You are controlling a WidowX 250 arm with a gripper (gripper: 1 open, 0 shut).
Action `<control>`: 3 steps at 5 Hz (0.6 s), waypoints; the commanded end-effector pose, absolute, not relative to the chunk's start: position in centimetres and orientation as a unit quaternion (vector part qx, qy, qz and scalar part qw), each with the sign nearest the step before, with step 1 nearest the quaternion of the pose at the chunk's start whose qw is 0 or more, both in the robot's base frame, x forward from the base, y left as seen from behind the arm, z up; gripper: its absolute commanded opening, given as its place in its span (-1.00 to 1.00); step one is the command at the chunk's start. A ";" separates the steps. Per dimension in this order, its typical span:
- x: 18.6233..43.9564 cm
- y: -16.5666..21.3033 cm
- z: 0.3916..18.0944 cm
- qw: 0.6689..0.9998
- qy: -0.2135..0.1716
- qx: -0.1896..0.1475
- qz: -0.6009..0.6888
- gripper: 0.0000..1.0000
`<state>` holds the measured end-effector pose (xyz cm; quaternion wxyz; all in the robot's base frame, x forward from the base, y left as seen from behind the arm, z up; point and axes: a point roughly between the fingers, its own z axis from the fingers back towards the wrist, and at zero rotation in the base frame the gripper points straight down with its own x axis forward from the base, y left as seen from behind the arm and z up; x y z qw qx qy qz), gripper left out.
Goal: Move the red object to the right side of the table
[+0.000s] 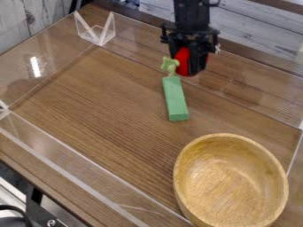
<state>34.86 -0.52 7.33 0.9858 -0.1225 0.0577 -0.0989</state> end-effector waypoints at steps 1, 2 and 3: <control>35.2 -1.7 7.8 0.986 0.039 -0.114 -0.115 -1.00; 35.1 -2.9 6.3 0.985 0.047 -0.111 -0.125 -1.00; 35.0 -3.6 5.2 0.986 0.053 -0.103 -0.121 -1.00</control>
